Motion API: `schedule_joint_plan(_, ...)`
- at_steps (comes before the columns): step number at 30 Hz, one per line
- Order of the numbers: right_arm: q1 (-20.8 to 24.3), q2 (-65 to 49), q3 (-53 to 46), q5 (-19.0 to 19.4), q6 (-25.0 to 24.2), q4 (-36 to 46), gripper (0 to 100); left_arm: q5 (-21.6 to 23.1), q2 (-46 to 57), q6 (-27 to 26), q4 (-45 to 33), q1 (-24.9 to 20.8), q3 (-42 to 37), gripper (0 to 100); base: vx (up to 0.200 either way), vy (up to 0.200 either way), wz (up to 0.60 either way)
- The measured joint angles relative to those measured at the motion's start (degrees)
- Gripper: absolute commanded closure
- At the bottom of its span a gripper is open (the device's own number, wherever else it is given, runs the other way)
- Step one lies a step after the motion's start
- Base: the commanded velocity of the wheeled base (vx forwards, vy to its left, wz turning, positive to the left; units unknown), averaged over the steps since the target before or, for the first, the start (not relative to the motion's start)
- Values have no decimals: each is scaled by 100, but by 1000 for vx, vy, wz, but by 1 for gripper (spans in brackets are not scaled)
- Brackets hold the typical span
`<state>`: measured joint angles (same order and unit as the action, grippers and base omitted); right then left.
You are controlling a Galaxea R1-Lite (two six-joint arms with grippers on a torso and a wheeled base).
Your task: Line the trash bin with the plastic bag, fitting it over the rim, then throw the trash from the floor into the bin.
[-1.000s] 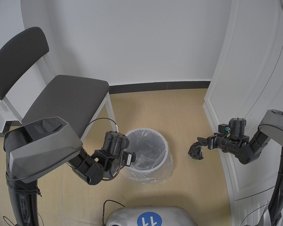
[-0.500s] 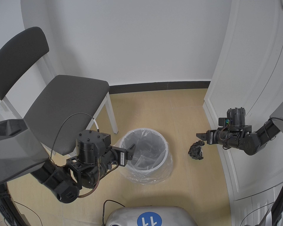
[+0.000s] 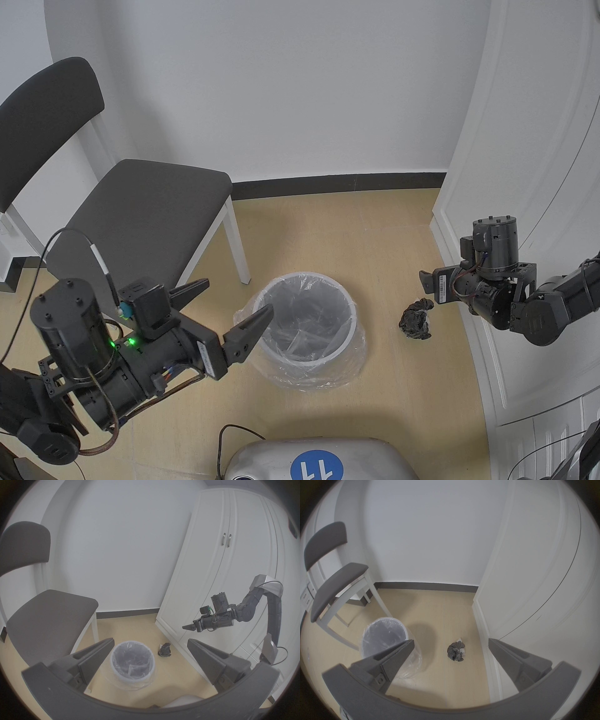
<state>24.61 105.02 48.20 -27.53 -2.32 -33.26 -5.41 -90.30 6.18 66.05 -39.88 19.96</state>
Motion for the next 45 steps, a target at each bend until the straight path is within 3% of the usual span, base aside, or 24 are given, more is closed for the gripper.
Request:
schedule_joint_plan(5, -17, 118, -91, -33, 245, 26, 0, 13, 463, -50, -608, 143, -1, 0, 0, 0, 0)
schedule_joint_plan(9, -384, 525, -77, 55, 544, 35, 0, -162, 725, -82, -1259, 361, 193, 0, 0, 0, 0)
schedule_joint_plan(17, -1001, 1653, 488, 530, 592, 46, 0, -285, 1342, -74, -2623, 674, 680, 0, 0, 0, 0)
schedule_joint_plan(22, -1204, 2470, 1048, 853, 285, 107, 0, -290, 1607, -68, -2754, 796, 827, 0, 0, 0, 0)
schedule_joint_plan(30, -1301, 3241, 1812, 1289, -369, 844, 0, -290, 1770, -63, -2809, 947, 920, 0, 0, 0, 0)
schedule_joint_plan(45, -1307, 3144, 1877, 1412, -386, 909, 0, -317, 1576, -66, -2800, 1064, 928, 0, 0, 0, 0)
